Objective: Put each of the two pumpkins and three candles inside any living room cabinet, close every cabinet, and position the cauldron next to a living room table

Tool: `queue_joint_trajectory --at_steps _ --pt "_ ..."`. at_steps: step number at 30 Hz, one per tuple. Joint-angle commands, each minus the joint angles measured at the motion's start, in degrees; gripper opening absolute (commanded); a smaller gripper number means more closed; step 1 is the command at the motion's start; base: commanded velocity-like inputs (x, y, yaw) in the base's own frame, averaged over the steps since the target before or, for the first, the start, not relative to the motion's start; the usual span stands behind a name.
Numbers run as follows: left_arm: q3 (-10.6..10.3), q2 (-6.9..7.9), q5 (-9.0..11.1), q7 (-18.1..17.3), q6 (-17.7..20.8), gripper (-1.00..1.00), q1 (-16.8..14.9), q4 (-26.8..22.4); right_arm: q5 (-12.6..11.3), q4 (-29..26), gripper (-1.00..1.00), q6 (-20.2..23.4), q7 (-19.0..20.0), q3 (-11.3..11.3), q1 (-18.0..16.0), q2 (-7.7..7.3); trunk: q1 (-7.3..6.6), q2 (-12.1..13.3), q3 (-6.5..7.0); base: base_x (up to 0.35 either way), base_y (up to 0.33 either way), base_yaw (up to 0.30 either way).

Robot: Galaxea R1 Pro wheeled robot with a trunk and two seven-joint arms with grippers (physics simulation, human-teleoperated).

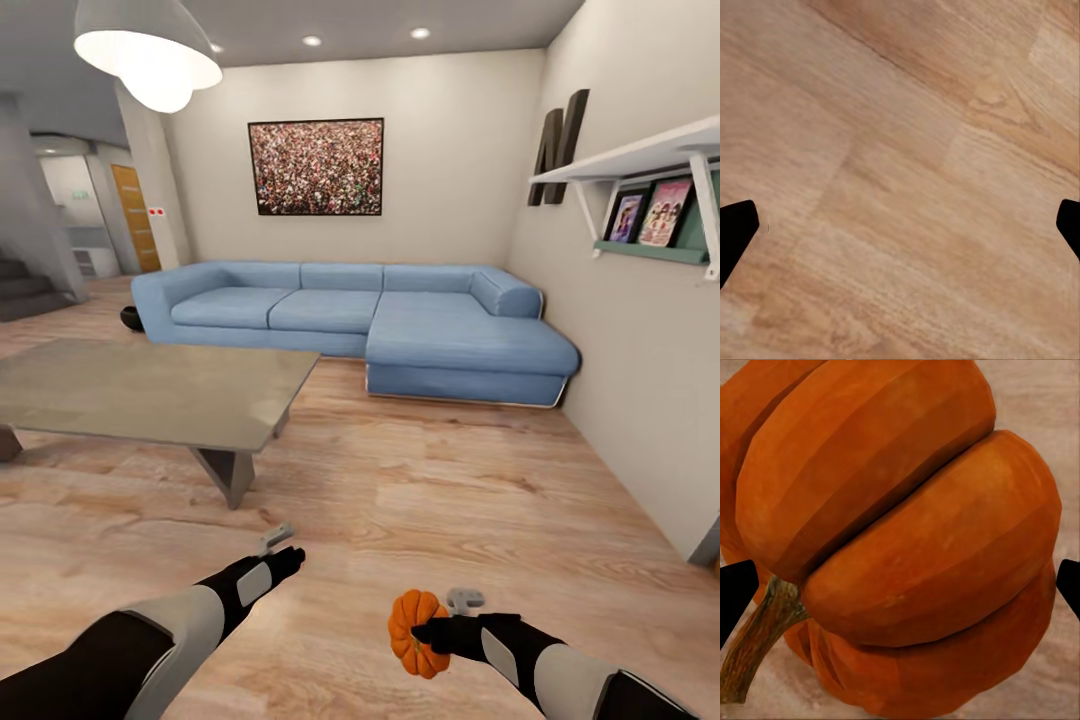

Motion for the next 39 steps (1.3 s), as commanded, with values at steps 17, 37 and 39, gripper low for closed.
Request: queue_joint_trajectory --at_steps 17,37,39 --pt "-0.48 -0.01 0.44 0.13 0.15 1.00 -0.05 0.05 -0.77 0.03 -1.00 0.24 0.36 0.21 -0.06 -0.01 0.00 -0.03 -0.05 0.159 0.256 0.282" --pt "-0.48 -0.02 0.44 0.17 0.15 1.00 -0.05 0.05 -0.68 0.09 -1.00 0.37 -4.58 0.21 -0.06 0.09 0.00 -0.03 -0.10 0.158 0.259 0.283" --pt "-0.48 -0.02 0.44 0.17 0.15 1.00 -0.05 0.05 -0.63 0.05 -1.00 0.35 -6.31 0.21 -0.06 0.14 0.00 -0.03 -0.17 0.156 0.261 0.281"
